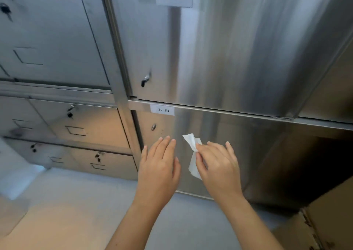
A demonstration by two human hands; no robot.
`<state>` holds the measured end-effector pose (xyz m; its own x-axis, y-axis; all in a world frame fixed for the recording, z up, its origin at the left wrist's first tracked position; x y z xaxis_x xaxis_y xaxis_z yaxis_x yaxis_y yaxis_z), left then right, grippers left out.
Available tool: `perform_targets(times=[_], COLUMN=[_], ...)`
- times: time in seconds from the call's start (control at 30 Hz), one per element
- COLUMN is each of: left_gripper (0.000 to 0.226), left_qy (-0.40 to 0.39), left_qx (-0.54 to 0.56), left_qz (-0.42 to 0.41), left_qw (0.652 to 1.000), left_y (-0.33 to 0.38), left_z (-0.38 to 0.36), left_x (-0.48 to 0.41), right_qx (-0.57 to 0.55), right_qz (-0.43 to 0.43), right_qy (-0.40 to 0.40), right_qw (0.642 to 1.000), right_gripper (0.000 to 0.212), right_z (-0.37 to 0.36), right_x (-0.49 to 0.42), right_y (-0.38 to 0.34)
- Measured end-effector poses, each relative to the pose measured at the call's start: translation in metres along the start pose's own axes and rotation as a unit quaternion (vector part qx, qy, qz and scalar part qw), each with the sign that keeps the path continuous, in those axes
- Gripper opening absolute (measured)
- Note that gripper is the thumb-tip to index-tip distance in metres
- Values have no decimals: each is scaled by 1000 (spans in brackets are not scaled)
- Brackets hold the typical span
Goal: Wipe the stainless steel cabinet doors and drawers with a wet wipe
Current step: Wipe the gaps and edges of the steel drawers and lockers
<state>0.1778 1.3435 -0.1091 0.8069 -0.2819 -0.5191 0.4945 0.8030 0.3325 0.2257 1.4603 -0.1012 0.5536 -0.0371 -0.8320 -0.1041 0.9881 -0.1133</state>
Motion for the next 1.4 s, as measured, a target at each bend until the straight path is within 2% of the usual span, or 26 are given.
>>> perform_targets(times=[0.07, 0.17, 0.4, 0.5, 0.63, 0.8, 1.17, 1.27, 1.4], left_gripper=[46, 44, 40, 40, 39, 46, 44, 46, 46], left_qy=[10, 20, 36, 43, 50, 38, 34, 28, 29], left_qx=[-11, -25, -40, -39, -37, -33, -47, -63, -84], left_qz=[18, 35, 52, 62, 70, 99, 158, 156, 132], left_qw=[1000, 999, 997, 996, 996, 994, 986, 985, 987], left_y=[-34, -86, -213, -262, -311, -360, -469, -500, -536], left_z=[15, 38, 104, 130, 156, 167, 161, 154, 150], left_x=[6, 17, 37, 40, 46, 56, 35, 14, -33], right_qx=[-19, -40, -65, -80, -87, -99, -119, -125, -135], right_qz=[16, 32, 51, 44, 50, 67, 107, 106, 87], right_qy=[-11, -14, -16, -29, -40, -66, -89, -82, -94], right_qw=[1000, 999, 996, 995, 994, 991, 983, 983, 982], right_gripper=[26, 28, 11, 19, 20, 18, 17, 8, 29], right_z=[-18, -42, -91, -113, -136, -165, -258, -295, -346], right_x=[-4, -8, -27, -34, -41, -41, -64, -81, -112], right_y=[-32, -85, -226, -275, -326, -371, -433, -444, -453])
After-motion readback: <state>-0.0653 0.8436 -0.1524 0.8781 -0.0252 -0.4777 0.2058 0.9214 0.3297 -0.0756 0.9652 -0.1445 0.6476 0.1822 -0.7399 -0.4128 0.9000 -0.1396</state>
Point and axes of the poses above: each hand's wrist, its own x-axis away from the middle knuckle, its own z-axis out of the back of the hand, y = z × x, the point moved 10 cm from there along -x, towards the middle knuckle, and after that the axes turned 5 degrees about z, right-handed, at the moved point
